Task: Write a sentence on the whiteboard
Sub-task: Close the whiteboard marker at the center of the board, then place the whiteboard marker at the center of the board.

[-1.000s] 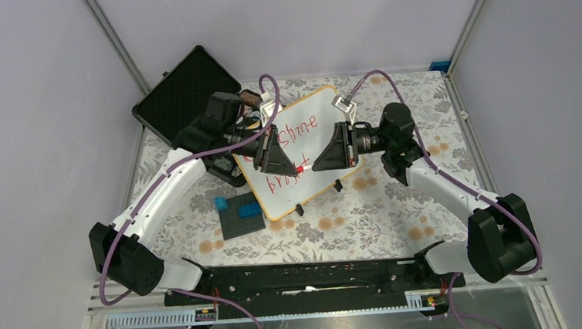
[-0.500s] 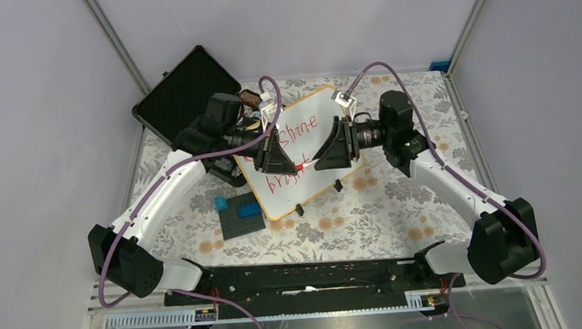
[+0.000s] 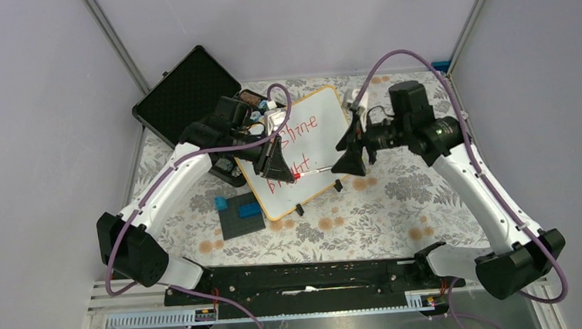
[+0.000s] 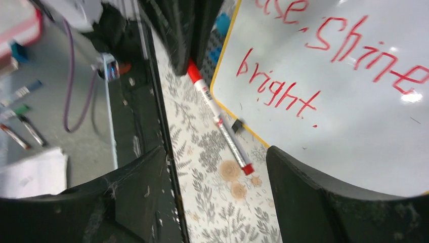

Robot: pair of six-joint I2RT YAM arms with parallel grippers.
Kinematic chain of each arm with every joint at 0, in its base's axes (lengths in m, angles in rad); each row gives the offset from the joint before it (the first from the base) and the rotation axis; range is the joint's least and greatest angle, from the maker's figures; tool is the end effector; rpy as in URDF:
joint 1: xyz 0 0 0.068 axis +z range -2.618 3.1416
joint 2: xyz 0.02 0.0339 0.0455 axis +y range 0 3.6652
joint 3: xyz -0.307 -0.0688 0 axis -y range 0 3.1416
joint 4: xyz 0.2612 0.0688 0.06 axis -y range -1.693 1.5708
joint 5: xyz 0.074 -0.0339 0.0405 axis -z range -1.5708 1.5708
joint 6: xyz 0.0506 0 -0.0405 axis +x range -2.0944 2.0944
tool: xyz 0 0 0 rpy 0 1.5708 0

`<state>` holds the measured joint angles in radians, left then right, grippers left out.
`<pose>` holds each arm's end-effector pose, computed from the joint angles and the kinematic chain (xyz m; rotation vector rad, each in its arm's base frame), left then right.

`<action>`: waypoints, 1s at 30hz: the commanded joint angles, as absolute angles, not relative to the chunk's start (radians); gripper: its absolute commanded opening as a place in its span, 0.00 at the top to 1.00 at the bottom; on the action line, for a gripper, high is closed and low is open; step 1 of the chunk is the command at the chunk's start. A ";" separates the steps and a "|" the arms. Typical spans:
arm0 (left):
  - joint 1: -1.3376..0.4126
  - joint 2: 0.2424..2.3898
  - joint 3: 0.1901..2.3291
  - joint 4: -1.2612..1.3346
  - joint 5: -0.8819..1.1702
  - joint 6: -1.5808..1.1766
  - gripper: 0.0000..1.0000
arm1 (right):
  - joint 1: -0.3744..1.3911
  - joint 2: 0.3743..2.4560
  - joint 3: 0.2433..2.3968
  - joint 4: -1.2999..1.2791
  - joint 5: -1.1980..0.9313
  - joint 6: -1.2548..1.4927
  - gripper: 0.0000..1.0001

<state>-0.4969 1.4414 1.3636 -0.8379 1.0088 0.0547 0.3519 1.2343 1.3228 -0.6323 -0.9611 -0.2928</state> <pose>0.2494 -0.1840 0.3774 1.0638 2.1407 -1.4405 0.2313 0.1291 0.4329 -1.1513 1.6533 1.0394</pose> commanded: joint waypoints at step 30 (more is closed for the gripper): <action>-0.550 1.487 1.356 -0.842 1.135 0.003 1.00 | 0.971 1.342 1.504 -0.863 -0.227 -0.711 0.46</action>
<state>-0.5442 1.4784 1.3479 -0.8658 1.0920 0.0021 0.9348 1.3300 1.4761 -0.8814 -0.2699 -0.6842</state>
